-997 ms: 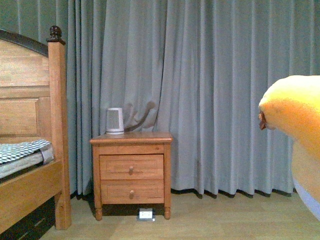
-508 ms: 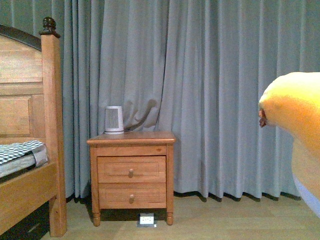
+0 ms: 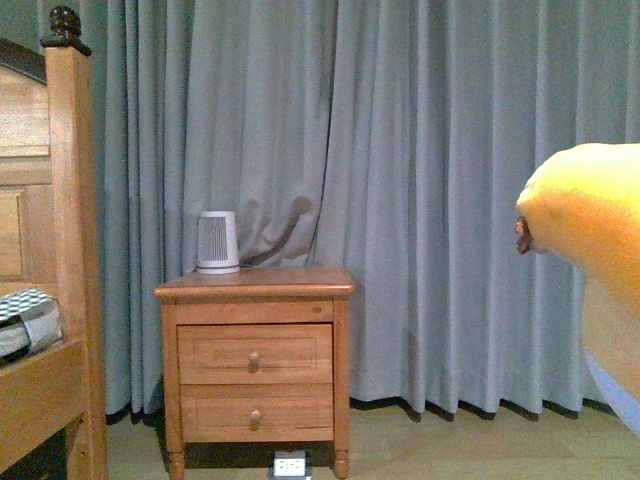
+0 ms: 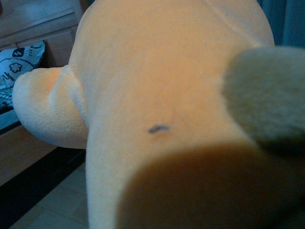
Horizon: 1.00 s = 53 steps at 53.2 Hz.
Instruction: Put away toys
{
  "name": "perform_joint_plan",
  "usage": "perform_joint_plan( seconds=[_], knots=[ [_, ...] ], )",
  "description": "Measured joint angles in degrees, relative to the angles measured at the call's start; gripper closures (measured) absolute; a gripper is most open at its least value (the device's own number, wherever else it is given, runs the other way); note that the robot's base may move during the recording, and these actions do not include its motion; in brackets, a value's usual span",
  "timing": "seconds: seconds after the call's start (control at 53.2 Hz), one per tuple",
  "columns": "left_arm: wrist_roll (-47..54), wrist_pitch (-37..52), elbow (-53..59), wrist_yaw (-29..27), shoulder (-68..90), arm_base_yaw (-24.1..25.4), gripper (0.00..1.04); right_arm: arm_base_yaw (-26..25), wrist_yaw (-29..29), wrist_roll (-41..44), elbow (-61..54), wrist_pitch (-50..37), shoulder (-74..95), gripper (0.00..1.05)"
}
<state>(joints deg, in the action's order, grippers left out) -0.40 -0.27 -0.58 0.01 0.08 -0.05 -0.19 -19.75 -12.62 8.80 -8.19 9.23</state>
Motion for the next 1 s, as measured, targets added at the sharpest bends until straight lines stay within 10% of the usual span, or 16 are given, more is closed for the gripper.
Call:
perform_joint_plan(
  seconds=[0.997],
  knots=[
    [0.00,0.00,0.00,0.02,-0.02,0.00,0.06,-0.02,0.02,0.00,0.00,0.00,0.04,0.84]
  ],
)
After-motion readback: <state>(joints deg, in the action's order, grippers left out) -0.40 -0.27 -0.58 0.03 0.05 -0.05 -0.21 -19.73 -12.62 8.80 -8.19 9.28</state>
